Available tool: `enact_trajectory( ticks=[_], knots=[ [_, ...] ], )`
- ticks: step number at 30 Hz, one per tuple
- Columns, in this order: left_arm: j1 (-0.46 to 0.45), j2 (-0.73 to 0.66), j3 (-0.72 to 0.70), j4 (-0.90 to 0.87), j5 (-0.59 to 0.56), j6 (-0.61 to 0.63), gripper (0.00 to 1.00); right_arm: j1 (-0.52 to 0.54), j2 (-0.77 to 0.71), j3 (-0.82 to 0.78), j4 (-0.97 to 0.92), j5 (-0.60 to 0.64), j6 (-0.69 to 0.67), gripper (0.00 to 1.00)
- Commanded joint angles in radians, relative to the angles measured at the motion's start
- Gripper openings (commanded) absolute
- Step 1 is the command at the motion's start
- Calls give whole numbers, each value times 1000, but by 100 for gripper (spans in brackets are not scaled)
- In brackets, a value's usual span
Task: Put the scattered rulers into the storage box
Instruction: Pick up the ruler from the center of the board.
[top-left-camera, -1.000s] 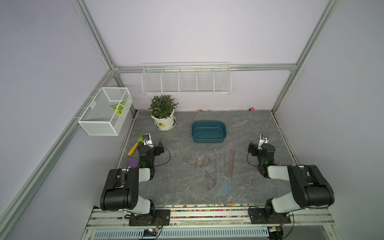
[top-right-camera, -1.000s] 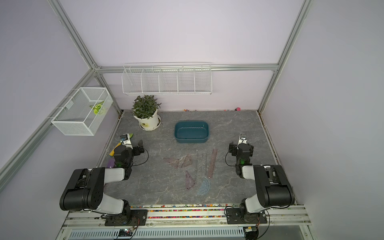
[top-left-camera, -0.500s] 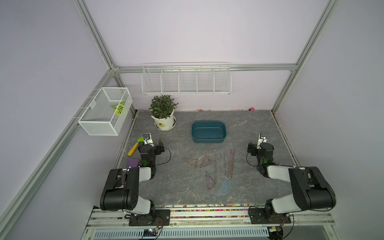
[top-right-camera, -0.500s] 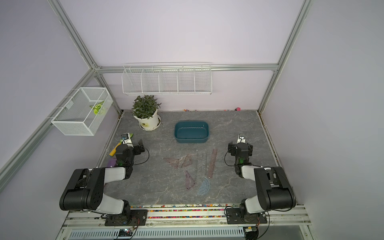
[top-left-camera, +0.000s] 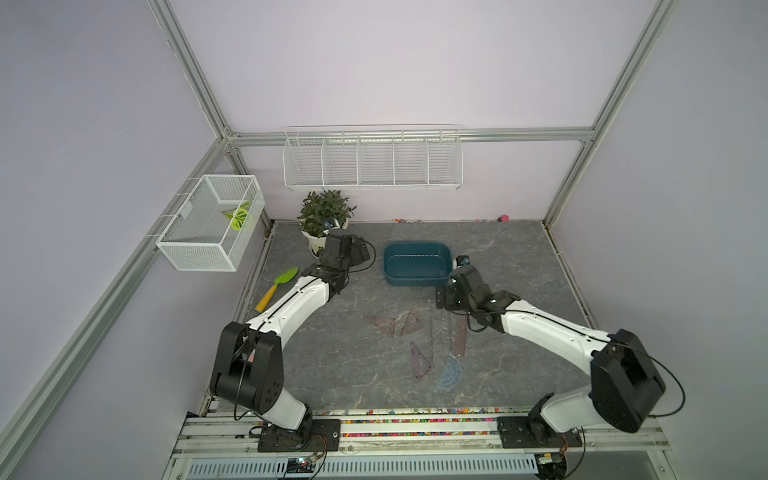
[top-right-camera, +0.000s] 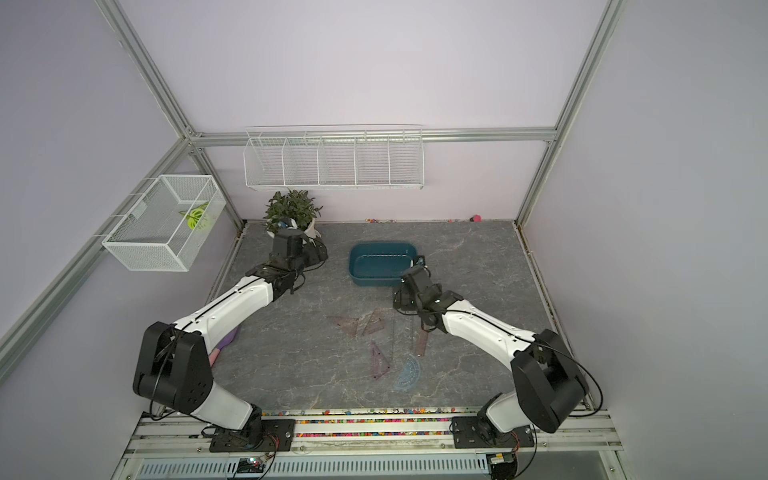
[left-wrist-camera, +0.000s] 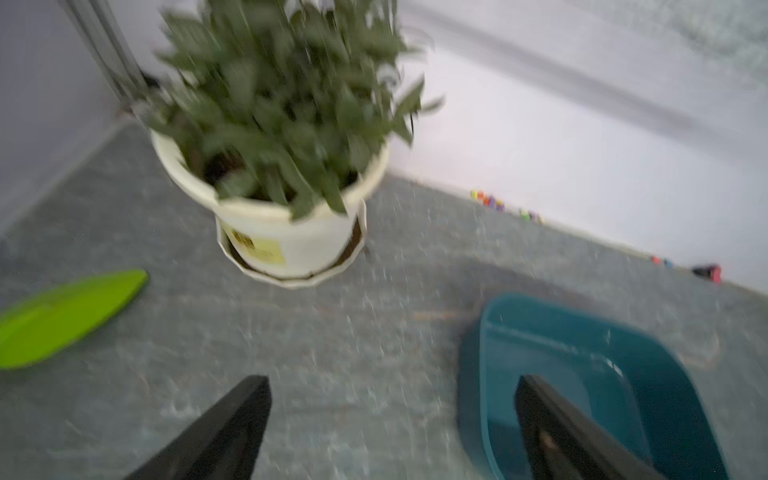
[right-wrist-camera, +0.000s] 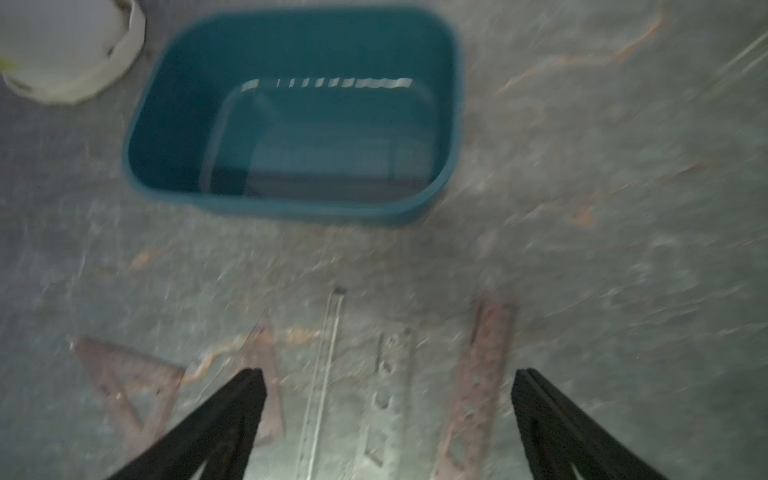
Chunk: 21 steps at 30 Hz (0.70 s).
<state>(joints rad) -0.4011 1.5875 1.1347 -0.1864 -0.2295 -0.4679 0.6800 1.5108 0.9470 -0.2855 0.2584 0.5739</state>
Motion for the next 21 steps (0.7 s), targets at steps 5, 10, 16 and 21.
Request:
enact_trajectory(
  ticks=[5, 10, 16, 21],
  knots=[
    [-26, 34, 92, -318, 95, -100, 92, 27, 151, 64, -183, -155, 173, 61],
    [-71, 59, 124, -360, 93, -113, 96, 77, 261, 169, -276, -134, 140, 56],
    [-71, 64, 144, -370, 134, -112, 98, 90, 302, 218, -278, -141, 161, 56],
    [-72, 49, 133, -360, 126, -113, 99, 90, 346, 252, -309, -148, 162, 49]
  ],
)
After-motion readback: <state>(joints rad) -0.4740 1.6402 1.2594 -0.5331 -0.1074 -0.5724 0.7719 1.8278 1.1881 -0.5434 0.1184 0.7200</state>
